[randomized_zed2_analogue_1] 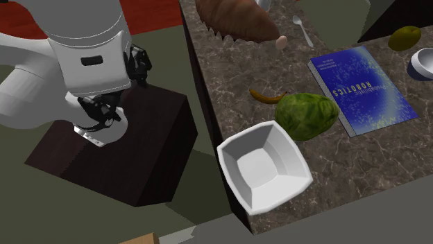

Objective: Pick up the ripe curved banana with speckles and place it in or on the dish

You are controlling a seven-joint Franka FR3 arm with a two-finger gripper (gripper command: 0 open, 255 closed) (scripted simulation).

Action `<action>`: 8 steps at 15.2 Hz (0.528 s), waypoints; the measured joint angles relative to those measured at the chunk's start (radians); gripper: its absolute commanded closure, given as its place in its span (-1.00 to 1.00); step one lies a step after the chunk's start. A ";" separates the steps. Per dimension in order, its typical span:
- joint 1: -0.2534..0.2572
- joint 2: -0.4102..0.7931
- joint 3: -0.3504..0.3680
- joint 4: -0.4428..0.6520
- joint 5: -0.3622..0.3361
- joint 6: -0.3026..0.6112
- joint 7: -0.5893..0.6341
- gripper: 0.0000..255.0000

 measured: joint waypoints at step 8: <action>0.028 0.177 0.070 0.015 0.029 0.174 0.059 -1.00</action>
